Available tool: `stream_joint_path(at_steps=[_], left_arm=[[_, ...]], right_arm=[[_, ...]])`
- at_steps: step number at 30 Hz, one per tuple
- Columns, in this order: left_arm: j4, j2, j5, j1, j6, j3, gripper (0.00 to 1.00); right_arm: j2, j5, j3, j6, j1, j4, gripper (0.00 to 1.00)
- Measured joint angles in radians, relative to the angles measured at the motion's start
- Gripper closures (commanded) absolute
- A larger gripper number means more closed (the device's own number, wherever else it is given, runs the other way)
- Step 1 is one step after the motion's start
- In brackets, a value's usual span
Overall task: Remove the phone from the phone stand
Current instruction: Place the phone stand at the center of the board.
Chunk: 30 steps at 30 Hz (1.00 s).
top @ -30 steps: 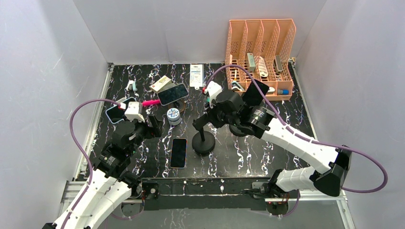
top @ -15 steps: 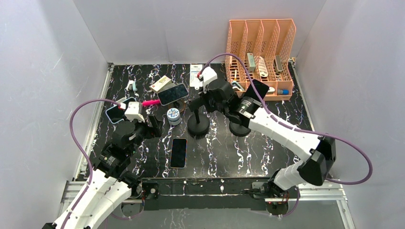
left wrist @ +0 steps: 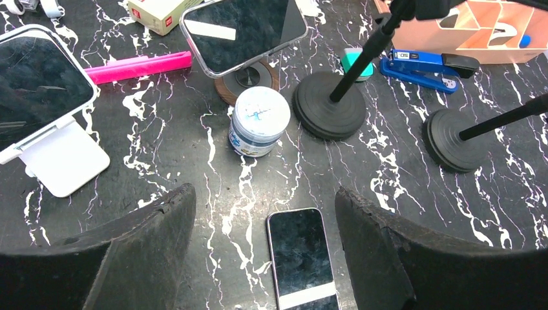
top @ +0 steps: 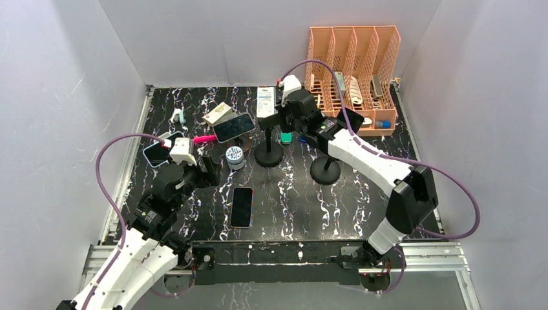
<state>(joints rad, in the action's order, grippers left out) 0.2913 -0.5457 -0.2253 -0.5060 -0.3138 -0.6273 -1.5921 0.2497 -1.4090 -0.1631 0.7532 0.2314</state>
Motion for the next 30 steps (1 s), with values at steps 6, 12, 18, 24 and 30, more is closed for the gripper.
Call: stream_joint_path(at_steps=[6,12,18,24,30], left_arm=[[0.0,-0.008,0.001,0.0,0.0,0.0,0.25],[0.0,-0.024,0.005,0.0,0.0,0.0,0.25],[0.0,-0.03,0.007,0.0,0.0,0.0,0.25],[0.0,-0.031,0.007,0.0,0.0,0.0,0.25],[0.0,-0.041,0.009,0.0,0.0,0.0,0.25]], right_arm=[[-0.064,-0.01,-0.045,-0.017,-0.047,-0.048,0.99],[-0.147,-0.011,-0.116,-0.017,-0.082,-0.094,0.99],[-0.205,-0.009,-0.163,-0.016,-0.113,-0.129,0.99],[-0.216,0.009,-0.175,0.003,-0.146,-0.13,0.99],[-0.216,0.013,-0.175,0.009,-0.183,-0.13,0.99]])
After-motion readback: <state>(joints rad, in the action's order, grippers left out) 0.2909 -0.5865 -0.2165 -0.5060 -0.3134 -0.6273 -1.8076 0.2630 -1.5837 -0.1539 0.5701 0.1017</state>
